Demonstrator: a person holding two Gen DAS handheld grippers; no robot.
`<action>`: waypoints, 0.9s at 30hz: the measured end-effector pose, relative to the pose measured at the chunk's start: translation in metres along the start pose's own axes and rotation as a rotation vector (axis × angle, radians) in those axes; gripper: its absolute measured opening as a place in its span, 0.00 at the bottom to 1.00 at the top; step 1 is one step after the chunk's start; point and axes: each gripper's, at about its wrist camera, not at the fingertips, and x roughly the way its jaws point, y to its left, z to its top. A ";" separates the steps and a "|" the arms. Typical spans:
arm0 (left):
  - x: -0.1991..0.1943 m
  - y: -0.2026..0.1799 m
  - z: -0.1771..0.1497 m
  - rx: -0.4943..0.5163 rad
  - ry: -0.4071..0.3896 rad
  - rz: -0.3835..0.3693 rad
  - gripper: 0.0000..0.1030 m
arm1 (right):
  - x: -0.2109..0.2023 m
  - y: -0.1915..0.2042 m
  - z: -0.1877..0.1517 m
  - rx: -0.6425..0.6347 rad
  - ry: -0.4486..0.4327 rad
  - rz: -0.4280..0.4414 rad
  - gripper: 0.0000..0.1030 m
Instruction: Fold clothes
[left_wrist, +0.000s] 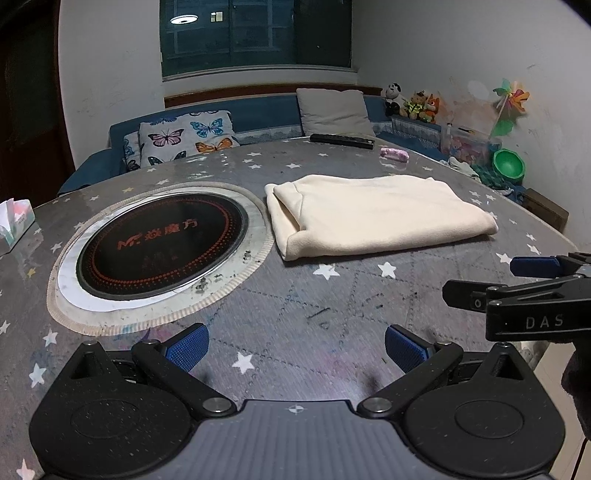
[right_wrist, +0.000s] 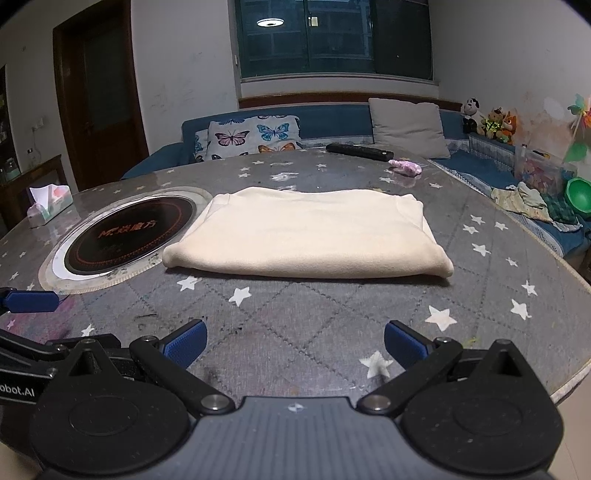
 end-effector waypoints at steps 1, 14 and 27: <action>0.000 -0.001 0.000 0.002 0.001 -0.001 1.00 | 0.000 0.000 0.000 0.001 0.001 0.000 1.00; 0.002 -0.007 -0.003 0.022 0.014 -0.006 1.00 | -0.001 0.000 -0.004 0.004 0.006 0.003 1.00; 0.002 -0.008 -0.004 0.020 0.018 -0.003 1.00 | 0.000 -0.001 -0.005 0.012 0.009 0.005 1.00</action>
